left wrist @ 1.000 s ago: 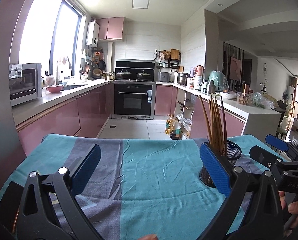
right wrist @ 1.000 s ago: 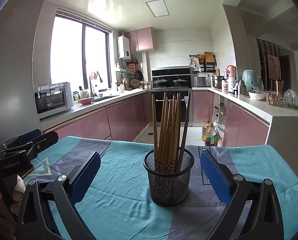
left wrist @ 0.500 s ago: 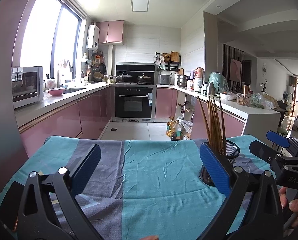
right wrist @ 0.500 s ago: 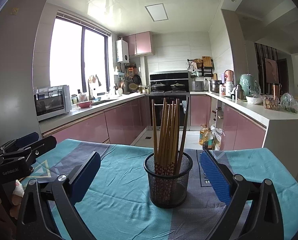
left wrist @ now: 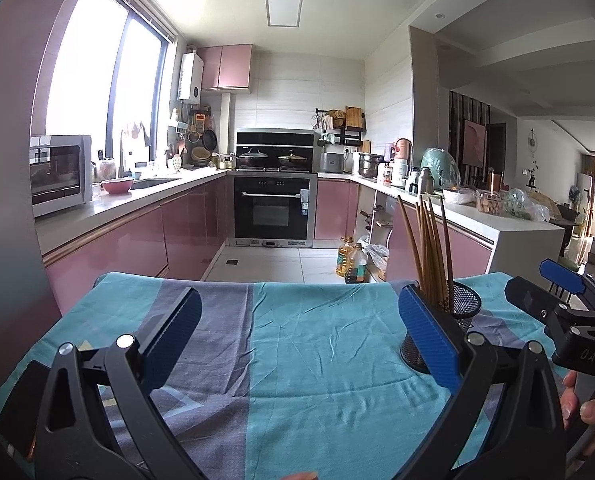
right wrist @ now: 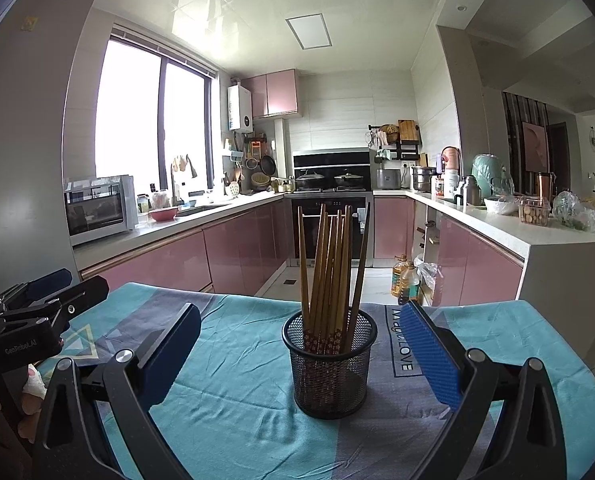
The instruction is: Organize utensils
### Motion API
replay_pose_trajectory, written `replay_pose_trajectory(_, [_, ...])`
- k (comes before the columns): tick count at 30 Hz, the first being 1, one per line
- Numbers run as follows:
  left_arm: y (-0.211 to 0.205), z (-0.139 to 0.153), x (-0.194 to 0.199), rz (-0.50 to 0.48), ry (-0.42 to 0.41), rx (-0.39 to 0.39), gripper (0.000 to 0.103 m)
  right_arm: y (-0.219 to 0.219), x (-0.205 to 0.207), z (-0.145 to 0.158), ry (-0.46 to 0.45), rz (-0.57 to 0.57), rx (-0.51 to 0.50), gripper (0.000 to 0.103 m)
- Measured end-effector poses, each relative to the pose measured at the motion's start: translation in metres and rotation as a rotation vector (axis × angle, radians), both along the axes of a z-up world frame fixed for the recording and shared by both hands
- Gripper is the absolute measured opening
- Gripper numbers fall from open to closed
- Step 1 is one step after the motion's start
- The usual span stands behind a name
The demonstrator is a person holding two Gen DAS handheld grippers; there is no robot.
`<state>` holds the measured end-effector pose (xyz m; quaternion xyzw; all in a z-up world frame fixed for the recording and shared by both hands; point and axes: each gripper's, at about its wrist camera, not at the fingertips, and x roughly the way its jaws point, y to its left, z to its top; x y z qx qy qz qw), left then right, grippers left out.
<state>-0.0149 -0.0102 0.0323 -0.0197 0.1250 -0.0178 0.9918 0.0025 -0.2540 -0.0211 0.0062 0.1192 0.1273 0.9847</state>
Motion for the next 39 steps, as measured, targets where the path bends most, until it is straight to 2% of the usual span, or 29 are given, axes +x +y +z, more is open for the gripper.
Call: replay_pose_trajectory(39, [0.0,0.0026,-0.0032,0.0,-0.01,-0.009,0.097,-0.0017,-0.0042,0.0015,-0.007,-0.01,0.009,0.097])
